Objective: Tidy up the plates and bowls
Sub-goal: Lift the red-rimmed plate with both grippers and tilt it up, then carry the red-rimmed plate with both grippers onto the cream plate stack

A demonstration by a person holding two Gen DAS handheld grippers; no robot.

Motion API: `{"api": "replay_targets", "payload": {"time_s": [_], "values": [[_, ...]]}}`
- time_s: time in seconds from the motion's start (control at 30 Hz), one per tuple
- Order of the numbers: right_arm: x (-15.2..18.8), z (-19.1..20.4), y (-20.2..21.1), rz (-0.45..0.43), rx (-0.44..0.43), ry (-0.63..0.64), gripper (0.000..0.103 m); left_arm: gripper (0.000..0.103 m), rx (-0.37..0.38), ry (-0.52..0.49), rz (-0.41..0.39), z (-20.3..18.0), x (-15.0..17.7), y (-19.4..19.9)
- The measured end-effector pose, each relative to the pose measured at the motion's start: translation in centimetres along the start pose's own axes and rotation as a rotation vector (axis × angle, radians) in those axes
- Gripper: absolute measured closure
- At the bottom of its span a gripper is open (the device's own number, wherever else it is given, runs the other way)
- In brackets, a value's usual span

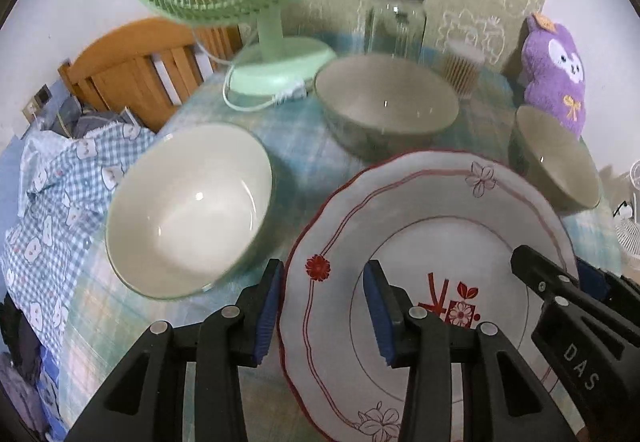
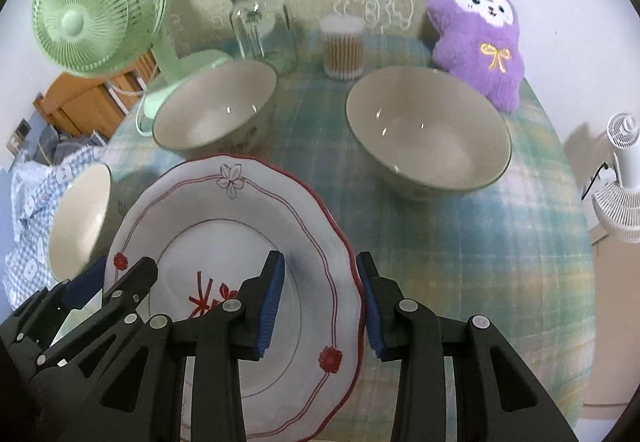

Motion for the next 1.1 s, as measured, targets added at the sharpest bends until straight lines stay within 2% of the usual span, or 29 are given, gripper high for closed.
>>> {"api": "replay_targets", "payload": {"time_s": [0.23,0.43,1.1], "values": [[0.1,-0.1,0.3,0.026,0.005,-0.014,0.063,0.062,0.011,-0.011,-0.009,-0.2,-0.1,1.2],[1.1,-0.7,2.6,0.022,0.026,-0.044,0.063,0.062,0.038,-0.036,-0.022,-0.7,0.3,3.1],[9.8,-1.8,10.0,0.03,0.14,-0.168,0.063,0.062,0.165,-0.161,0.007,-1.3,7.4,8.6]]}}
Point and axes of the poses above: each gripper's, at about its wrist camera, not at the fingertips, and y roughly against the way its jaws point, z to its left, x to its underside, the point moved 6 cm from there along -y, roughly the way its jaws point, and after that the axes turned 6 degrees about -z, right-handed, at the moved point
